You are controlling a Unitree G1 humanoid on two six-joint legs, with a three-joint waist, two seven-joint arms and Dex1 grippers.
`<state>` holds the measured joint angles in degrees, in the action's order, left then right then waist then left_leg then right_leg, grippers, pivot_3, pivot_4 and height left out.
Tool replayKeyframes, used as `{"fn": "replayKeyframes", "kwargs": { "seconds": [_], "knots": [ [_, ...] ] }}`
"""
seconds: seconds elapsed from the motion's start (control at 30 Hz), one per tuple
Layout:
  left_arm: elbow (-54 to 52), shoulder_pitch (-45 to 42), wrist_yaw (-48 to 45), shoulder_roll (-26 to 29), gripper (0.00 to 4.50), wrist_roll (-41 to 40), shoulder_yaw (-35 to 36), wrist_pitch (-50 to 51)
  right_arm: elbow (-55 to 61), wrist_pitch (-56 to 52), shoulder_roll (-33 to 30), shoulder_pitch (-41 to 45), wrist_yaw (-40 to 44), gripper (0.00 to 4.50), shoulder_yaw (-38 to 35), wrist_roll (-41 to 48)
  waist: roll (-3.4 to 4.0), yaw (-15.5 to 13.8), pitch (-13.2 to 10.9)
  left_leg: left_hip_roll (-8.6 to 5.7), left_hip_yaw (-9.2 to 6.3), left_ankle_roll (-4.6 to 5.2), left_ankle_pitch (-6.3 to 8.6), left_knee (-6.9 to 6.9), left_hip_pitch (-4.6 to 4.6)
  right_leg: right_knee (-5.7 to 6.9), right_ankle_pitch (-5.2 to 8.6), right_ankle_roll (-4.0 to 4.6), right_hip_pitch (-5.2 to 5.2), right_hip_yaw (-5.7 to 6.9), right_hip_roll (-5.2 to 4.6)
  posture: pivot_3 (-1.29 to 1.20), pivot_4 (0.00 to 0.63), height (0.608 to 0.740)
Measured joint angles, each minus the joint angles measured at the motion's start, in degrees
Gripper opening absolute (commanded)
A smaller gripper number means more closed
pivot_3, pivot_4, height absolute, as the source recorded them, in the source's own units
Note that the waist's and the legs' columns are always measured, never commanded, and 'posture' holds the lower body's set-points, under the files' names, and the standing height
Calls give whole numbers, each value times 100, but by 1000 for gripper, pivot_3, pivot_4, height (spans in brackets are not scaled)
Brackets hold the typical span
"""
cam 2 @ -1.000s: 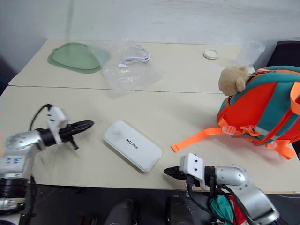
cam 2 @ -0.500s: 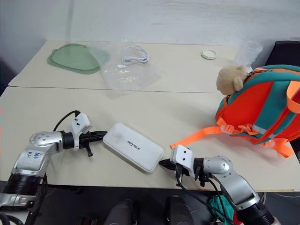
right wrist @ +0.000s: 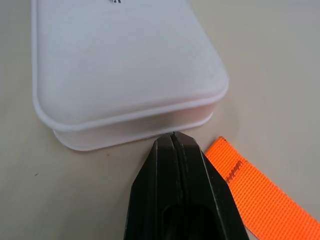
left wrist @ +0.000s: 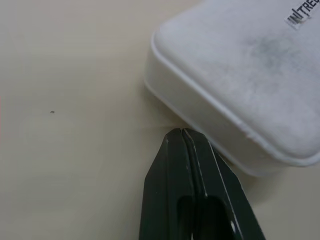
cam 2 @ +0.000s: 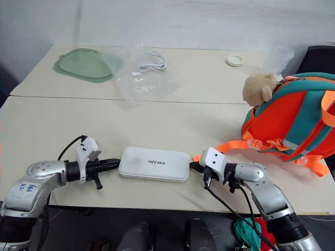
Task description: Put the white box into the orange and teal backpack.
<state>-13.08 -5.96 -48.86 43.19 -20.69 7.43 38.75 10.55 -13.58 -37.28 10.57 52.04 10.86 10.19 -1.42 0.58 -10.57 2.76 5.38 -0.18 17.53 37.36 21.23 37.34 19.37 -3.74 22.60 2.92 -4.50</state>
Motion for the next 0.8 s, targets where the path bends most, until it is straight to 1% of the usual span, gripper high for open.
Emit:
{"fn": "replayKeyframes", "kwargs": {
  "seconds": [0.07,0.13,0.17,0.27,0.33,0.4,0.47,0.6,0.67,0.8],
  "knots": [
    [74,33,55,211,624,0,178,135,1,19,-70,-27,39,0,-37,4,0,10,0,0,-1,0,0,-2,-2,1,1,2,0,1,0,0,150,740],
    [195,29,32,398,1221,-47,318,300,1,22,-92,-42,62,0,-85,4,0,17,0,-1,-1,0,0,-2,-3,1,1,2,0,0,-1,0,150,740],
    [286,-1,-57,532,1575,-231,428,590,0,22,-103,-65,70,0,-125,4,0,22,0,0,-2,0,0,-3,-3,0,1,2,0,1,-1,0,150,740],
    [568,-278,-328,694,2521,-978,714,1880,-10,21,-136,-83,84,0,-197,-2,0,52,0,-1,-5,-1,0,-2,-1,1,1,3,0,3,-1,0,150,740],
    [833,-725,-401,728,3223,-1464,779,2891,-33,23,-137,-73,89,0,-213,-5,-1,38,-1,-3,-7,-2,-2,1,2,2,1,2,0,6,-2,0,150,740],
    [1068,-1196,-438,834,3782,-1803,708,3823,-69,55,-133,-55,102,0,-209,-9,-2,45,-1,-5,-6,-18,-11,2,2,2,1,2,-1,4,-1,0,150,740],
    [1352,-1599,-315,845,3782,-1856,596,4371,-113,98,-125,-35,110,0,-207,-12,-2,71,-1,-6,-4,-23,-14,0,0,4,1,2,-1,2,-1,0,150,740],
    [2025,-2303,-46,521,3782,-1931,296,5146,-163,130,-103,12,117,0,-188,-34,-3,88,-2,-6,-3,-30,-18,5,2,8,1,2,1,2,4,0,150,740],
    [2169,-2539,64,496,3782,-2090,33,5268,-167,134,-89,32,118,0,-181,-66,-4,89,-1,-6,-3,-33,-19,5,0,8,2,2,1,-1,3,0,150,740],
    [2348,-2728,323,408,3782,-2847,-476,5307,-190,157,-26,76,112,0,-156,-128,-3,91,-1,-5,-2,-39,-23,5,-2,10,2,2,1,-4,2,0,150,740]
  ]
}}
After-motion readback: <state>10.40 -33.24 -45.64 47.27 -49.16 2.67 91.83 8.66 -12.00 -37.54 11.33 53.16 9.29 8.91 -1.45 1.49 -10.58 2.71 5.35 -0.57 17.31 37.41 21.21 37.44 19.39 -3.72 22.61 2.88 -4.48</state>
